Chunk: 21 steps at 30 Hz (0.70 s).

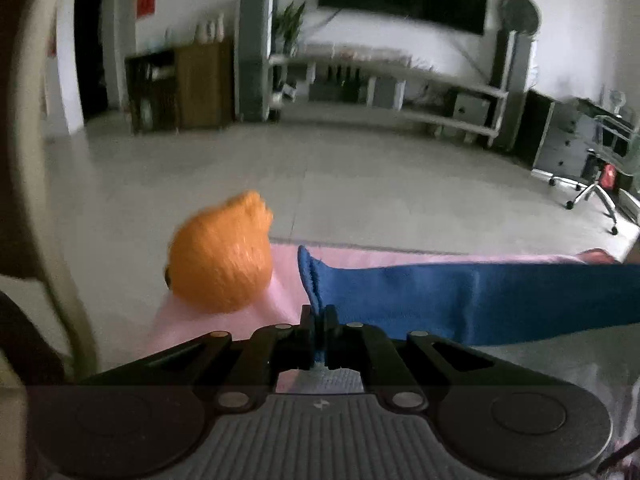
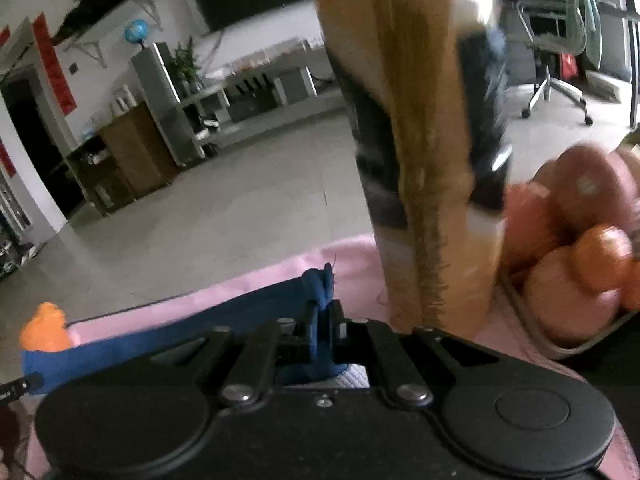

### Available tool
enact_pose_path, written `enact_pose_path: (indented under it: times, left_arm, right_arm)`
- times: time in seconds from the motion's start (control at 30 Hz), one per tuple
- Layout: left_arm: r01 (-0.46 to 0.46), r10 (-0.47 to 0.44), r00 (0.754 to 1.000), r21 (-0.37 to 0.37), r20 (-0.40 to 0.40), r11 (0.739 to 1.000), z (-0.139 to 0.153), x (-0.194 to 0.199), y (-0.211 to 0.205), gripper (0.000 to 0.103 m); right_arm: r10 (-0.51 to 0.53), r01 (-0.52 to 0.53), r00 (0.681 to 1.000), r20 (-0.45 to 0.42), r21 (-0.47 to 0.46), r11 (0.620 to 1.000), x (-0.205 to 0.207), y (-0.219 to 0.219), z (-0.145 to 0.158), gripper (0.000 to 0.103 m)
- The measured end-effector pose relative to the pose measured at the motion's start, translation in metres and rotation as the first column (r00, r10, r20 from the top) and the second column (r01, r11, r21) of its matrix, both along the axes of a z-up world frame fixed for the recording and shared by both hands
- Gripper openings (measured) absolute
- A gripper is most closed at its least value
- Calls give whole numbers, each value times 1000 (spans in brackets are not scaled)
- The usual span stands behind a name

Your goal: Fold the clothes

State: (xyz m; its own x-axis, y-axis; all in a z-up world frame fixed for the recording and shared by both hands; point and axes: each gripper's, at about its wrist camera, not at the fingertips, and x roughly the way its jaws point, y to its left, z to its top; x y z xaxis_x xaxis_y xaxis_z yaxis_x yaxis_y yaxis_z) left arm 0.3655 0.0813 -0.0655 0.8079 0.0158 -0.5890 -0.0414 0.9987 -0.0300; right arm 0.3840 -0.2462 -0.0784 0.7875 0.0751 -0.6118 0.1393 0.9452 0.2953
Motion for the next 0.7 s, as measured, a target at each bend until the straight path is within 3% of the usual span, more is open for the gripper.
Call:
enact_pose_path:
  times: [0.1, 0.27, 0.4, 0.47, 0.53, 0.63, 0.7]
  left_arm:
    - [27, -28, 998, 22, 58, 999, 31, -48, 1, 2]
    - [40, -39, 993, -8, 108, 999, 58, -136, 7, 3]
    - [64, -64, 997, 12, -32, 998, 38, -205, 18, 19]
    - [78, -76, 993, 22, -89, 997, 21, -241, 33, 21]
    - [29, -28, 995, 7, -100, 1000, 14, -265, 53, 20]
    - [-11, 3, 994, -72, -113, 997, 16, -268, 67, 29]
    - [8, -24, 992, -129, -124, 992, 20, -256, 64, 40]
  right_arm:
    - [5, -4, 1000, 27, -18, 1000, -38, -5, 34, 5]
    - [15, -12, 997, 73, -33, 999, -109, -19, 76, 5]
    - [51, -49, 997, 63, -34, 998, -178, -33, 71, 6]
    - [87, -86, 996, 27, -46, 995, -221, -41, 53, 23]
    - [78, -78, 997, 2, -46, 996, -255, -49, 36, 40]
    - [-11, 17, 998, -54, 104, 994, -273, -80, 12, 41]
    - [-58, 82, 994, -96, 268, 960, -264, -95, 1, 41]
